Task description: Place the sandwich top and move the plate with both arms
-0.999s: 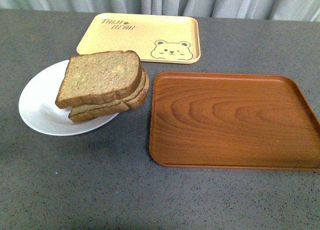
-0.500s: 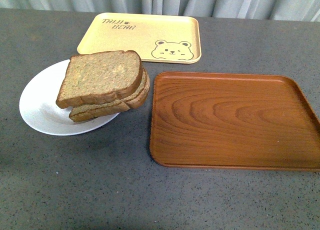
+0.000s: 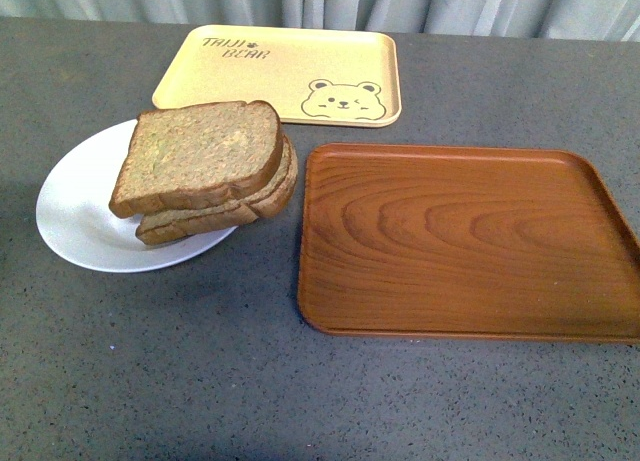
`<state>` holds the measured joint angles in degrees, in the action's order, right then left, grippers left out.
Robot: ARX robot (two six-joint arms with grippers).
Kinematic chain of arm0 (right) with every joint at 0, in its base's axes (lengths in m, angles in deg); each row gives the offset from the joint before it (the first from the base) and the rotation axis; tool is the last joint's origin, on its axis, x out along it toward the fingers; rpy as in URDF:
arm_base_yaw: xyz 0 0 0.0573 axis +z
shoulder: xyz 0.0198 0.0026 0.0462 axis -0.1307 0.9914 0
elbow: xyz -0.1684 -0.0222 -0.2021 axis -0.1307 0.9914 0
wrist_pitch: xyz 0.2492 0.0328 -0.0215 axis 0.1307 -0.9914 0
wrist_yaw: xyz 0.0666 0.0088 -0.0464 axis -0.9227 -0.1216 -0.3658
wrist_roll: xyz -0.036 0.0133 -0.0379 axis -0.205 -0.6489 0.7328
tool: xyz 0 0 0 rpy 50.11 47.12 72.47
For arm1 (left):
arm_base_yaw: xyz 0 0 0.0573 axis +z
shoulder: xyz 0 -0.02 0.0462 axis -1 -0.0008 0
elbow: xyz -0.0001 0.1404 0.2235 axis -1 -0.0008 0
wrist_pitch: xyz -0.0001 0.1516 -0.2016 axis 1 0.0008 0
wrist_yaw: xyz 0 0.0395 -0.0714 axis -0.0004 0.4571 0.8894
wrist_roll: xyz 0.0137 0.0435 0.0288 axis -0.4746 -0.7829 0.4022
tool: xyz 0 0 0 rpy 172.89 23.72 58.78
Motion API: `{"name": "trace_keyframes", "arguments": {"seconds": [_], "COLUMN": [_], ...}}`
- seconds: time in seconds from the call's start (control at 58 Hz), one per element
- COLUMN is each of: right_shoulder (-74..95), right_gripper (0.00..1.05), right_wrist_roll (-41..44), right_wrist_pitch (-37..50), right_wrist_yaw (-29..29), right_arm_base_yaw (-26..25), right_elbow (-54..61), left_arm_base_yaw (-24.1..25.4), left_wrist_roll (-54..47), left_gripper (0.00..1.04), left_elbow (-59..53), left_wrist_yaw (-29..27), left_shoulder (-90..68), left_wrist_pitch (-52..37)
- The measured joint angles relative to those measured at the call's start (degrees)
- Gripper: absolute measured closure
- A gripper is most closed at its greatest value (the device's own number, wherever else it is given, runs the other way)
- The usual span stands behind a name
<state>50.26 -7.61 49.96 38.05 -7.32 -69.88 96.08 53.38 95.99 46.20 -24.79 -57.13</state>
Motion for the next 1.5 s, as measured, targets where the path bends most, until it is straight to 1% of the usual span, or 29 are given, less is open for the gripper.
{"name": "trace_keyframes", "arguments": {"seconds": [0.052, 0.121, 0.207, 0.551, 0.741, 1.016, 1.499], "right_shoulder": [0.0, 0.0, 0.0, 0.0, 0.0, 0.0, 0.0], "right_gripper": [0.09, 0.09, 0.09, 0.09, 0.09, 0.09, 0.09], "right_wrist_roll": [0.0, 0.0, 0.0, 0.0, 0.0, 0.0, 0.0], "right_wrist_pitch": [0.0, 0.0, 0.0, 0.0, 0.0, 0.0, 0.0], "right_wrist_yaw": [0.0, 0.0, 0.0, 0.0, 0.0, 0.0, 0.0], "right_arm_base_yaw": [0.0, 0.0, 0.0, 0.0, 0.0, 0.0, 0.0], "right_elbow": [0.0, 0.0, 0.0, 0.0, 0.0, 0.0, 0.0], "left_arm_base_yaw": [0.6, 1.1, 1.0, -0.4, -2.3, -4.9, -7.5], "left_wrist_roll": [2.2, 4.0, 5.4, 8.8, 11.9, 15.3, 21.3], "left_gripper": [0.09, 0.09, 0.09, 0.09, 0.09, 0.09, 0.09], "left_elbow": [0.8, 1.4, 2.4, 5.4, 7.9, 10.6, 12.8], "left_wrist_yaw": [-0.6, -1.4, -1.7, -3.3, -4.8, -6.3, -7.4], "left_shoulder": [-7.3, -13.9, -19.8, -29.6, -34.0, -37.2, -41.5], "left_wrist_pitch": [-5.0, -9.2, -12.1, -17.9, -20.8, -23.2, -27.6]}}
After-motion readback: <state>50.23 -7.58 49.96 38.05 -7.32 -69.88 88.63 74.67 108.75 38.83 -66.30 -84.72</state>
